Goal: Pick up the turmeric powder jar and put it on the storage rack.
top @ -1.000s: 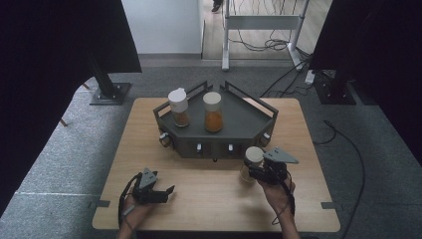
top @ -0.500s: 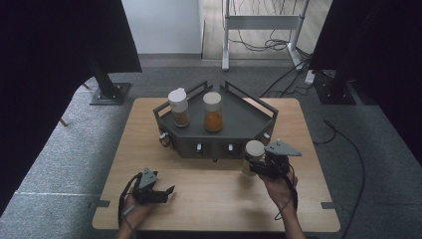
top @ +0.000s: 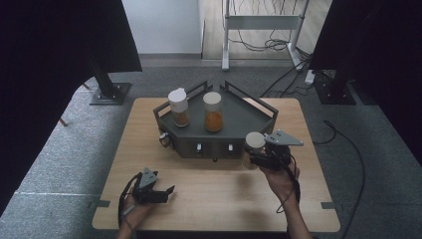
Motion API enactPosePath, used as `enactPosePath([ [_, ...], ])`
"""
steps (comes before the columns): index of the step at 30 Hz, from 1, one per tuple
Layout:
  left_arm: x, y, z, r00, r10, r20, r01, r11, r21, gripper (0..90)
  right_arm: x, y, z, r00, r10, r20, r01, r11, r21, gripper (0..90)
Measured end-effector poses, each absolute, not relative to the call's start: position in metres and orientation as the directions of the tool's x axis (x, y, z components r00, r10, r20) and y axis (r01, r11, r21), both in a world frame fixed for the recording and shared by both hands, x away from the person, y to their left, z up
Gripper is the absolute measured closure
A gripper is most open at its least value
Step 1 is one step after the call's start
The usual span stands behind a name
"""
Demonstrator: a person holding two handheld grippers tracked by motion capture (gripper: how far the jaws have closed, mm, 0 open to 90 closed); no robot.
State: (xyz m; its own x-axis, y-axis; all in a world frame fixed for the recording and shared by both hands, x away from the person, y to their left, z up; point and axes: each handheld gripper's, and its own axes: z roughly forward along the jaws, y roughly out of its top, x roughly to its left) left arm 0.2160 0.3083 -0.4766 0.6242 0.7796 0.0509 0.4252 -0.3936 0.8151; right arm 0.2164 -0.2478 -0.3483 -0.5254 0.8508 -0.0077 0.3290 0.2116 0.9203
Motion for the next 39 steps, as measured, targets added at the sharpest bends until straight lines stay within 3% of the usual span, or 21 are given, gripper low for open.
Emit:
enactPosePath([
  [39,0.217,0.311,-0.477,0.628,0.777,0.043,0.424,-0.388,0.818,10.2,0.257,-0.234,-0.281,-0.513,0.858,0.006,0.303,0.175,0.937,33.5],
])
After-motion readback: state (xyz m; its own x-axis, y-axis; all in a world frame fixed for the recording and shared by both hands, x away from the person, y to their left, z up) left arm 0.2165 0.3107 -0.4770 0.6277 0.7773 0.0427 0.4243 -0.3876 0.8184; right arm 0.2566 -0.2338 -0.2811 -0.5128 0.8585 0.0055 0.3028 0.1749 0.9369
